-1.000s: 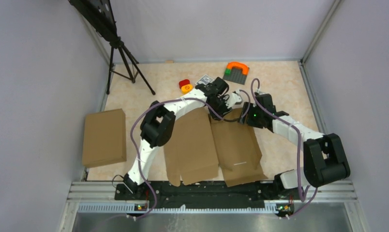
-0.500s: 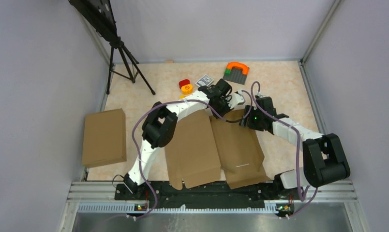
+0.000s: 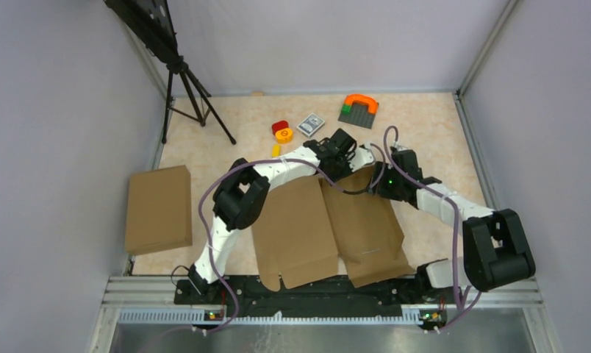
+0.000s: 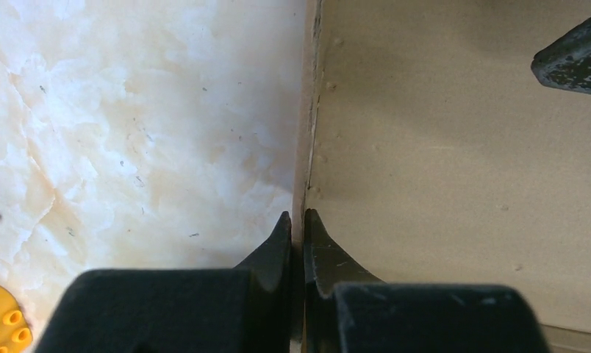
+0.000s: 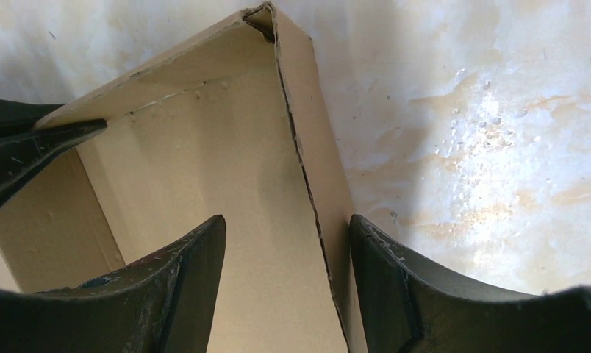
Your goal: Fold the paper box
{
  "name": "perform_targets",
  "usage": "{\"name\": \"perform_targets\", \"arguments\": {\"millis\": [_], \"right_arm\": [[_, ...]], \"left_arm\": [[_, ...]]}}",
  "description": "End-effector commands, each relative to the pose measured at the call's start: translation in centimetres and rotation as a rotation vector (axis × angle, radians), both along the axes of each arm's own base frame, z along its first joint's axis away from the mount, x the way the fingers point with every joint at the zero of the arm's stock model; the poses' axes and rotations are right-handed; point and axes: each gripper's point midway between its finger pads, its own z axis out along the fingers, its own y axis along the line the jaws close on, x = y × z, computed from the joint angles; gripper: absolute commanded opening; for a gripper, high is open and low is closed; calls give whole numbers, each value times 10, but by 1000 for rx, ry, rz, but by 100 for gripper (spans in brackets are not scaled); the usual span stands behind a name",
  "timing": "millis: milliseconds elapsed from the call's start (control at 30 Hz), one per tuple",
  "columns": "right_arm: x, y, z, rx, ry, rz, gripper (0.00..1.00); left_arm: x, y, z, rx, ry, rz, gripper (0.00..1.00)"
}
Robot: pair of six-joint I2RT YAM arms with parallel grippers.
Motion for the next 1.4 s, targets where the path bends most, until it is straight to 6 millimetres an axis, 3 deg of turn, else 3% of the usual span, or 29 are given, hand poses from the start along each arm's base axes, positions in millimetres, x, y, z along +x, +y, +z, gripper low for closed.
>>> {"name": "perform_targets", "arguments": {"millis": [0, 200, 367, 467, 533, 633, 900, 1100, 1267, 1367], "right_arm": [[-7, -3, 9, 18, -23, -3, 61], [-6, -10, 28, 46, -119, -37, 62], [-9, -9, 11, 22, -28, -19, 62], [-13, -7, 1, 26, 6, -9, 58], [-15, -5, -4, 32, 24, 0, 49], [-16, -3, -6, 38, 28, 5, 46], [-15, -2, -4, 44, 25, 14, 44], [-13, -2, -3, 43, 22, 15, 44], [-12, 0, -4, 48, 24, 20, 44], [-11, 1, -4, 51, 25, 24, 43]], "left_arm": [[-5, 7, -26, 93, -39, 62, 0], [8, 24, -19, 138, -98, 181, 0], [14, 30, -4, 124, -102, 204, 0], [12, 30, -7, 133, -87, 195, 16], [10, 24, -7, 109, -67, 187, 27], [7, 11, -3, 57, -34, 181, 35], [15, -11, 3, -27, -29, 180, 36], [6, -30, 15, -114, 8, 115, 39], [7, -35, 9, -129, 18, 114, 34], [9, -37, 5, -132, 17, 123, 22]]}}
